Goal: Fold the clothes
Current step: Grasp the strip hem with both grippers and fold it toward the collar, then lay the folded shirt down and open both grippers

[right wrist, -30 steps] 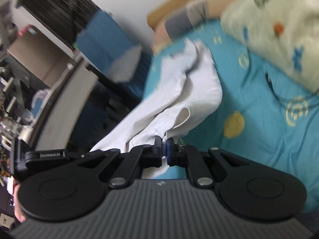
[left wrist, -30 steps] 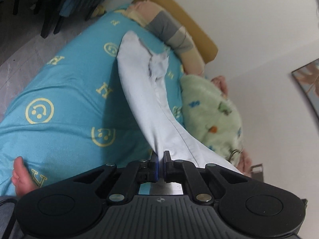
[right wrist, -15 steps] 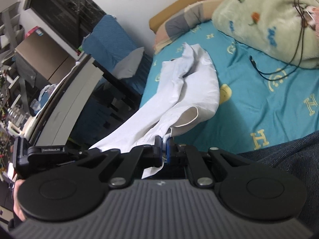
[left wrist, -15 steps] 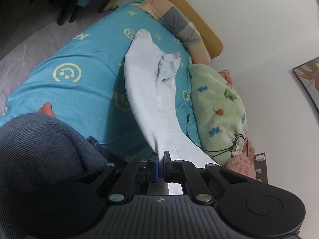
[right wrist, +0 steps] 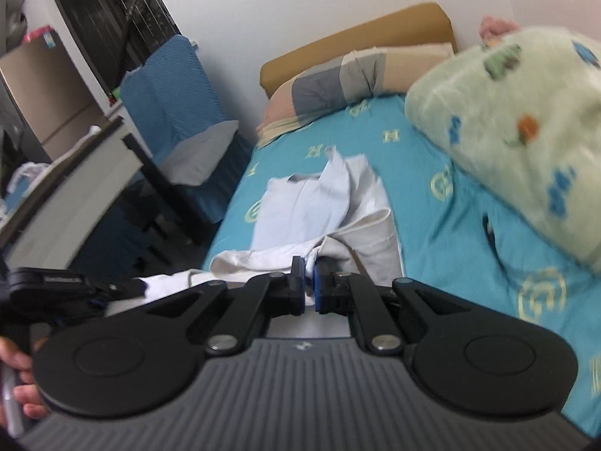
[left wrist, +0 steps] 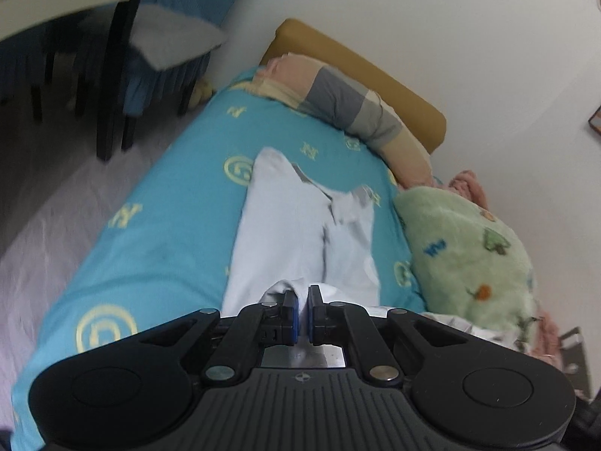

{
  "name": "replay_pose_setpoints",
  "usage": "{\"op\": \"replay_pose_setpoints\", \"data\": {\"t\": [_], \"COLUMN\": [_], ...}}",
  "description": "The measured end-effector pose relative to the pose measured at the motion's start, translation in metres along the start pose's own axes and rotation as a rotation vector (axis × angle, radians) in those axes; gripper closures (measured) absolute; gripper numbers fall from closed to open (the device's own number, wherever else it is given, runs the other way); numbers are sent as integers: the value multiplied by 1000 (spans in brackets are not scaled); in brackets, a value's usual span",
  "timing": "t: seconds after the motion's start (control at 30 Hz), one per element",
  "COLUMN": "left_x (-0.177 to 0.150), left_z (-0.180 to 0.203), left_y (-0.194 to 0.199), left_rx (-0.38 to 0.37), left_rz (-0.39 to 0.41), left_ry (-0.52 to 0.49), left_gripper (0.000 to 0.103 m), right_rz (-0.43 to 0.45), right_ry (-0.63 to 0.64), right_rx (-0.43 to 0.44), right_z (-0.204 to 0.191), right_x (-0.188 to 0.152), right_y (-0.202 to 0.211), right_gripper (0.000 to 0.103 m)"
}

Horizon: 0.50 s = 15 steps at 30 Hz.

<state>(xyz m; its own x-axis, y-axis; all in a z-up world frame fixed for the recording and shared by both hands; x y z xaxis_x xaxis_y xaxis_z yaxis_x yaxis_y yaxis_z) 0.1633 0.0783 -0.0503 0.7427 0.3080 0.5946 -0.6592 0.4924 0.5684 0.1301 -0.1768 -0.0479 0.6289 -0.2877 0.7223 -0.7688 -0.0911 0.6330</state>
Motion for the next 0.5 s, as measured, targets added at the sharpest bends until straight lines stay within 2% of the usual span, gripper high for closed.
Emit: {"op": "replay_pose_setpoints", "data": {"t": [0.07,0.17,0.3,0.43,0.5], "left_x": [11,24,36,29,22], "left_z": [-5,-18,-40,-69,-81], "left_y": [-27,-70,-128,-181,-199], "left_rx": [26,64,95,130,134], "left_rz": [16,41,68,11,-19], "left_ry": [-70,-164,-236,-259,-260], "left_gripper": [98,98,98,98,98], "right_rz": [24,9,20,18,-5], "right_ry": [24,58,142,212,195], "right_rx": [-13,-37,-70,-107,-109], "right_z": [-3,-7,-11,-4,4], "right_x": [9,16,19,11,5], "right_y": [-31,-83,-153,-210,-224], "right_gripper": [95,95,95,94,93]}}
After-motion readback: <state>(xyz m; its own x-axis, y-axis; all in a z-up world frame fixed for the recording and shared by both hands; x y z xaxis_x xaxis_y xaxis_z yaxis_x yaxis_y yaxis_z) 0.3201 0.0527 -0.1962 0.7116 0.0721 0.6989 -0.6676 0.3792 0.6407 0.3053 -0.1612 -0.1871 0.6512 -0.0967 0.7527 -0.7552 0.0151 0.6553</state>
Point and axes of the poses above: each gripper's, at about its wrist camera, not at the fingertips, and y roughly against the way its jaws point, z to its right, x to its top, the point moved 9 cm from there along -y, roughly the way its jaws point, and after that the axes turned 13 degrees about -x, right-handed, at the moved point
